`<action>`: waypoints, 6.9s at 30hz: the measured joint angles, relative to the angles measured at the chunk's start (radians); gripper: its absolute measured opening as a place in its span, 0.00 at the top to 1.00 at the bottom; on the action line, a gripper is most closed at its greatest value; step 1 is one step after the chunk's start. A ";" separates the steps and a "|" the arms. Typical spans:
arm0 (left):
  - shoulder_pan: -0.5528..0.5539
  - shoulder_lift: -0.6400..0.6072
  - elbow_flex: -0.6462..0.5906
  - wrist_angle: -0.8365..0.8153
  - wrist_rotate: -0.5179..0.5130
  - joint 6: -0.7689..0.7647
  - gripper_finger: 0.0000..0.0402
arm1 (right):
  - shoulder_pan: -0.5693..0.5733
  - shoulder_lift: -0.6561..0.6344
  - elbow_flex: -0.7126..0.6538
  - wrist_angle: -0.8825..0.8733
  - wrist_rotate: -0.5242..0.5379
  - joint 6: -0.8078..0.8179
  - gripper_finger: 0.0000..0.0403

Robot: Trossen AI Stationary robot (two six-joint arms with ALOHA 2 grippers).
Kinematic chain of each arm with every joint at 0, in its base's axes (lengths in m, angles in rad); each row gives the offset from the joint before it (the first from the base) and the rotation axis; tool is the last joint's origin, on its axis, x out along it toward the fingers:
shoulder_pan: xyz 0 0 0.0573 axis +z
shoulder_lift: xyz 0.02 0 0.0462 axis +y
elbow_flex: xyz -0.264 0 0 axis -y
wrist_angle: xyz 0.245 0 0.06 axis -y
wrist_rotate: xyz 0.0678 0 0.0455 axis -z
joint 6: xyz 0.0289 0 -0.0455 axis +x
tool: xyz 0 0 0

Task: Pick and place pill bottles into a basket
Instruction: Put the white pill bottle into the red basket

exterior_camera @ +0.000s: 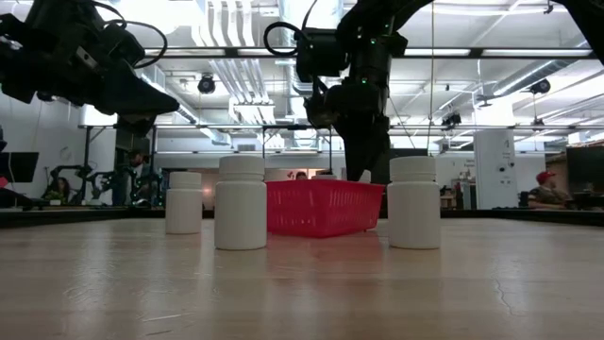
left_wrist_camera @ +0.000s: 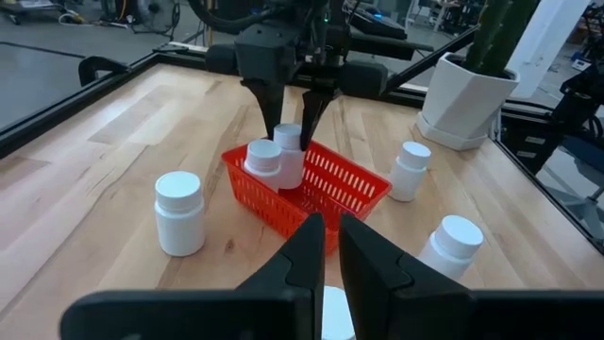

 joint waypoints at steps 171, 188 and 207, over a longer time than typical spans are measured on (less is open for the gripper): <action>0.000 0.147 0.000 0.236 -0.001 -0.008 0.96 | 0.398 -0.320 -0.210 0.153 -0.054 0.134 0.50; 0.000 0.147 0.000 0.262 -0.001 -0.008 0.96 | 0.386 -0.321 -0.156 0.113 -0.049 0.141 0.27; 0.000 0.148 0.000 0.262 -0.001 -0.008 0.96 | 0.346 -0.256 -0.128 0.092 -0.049 0.122 0.26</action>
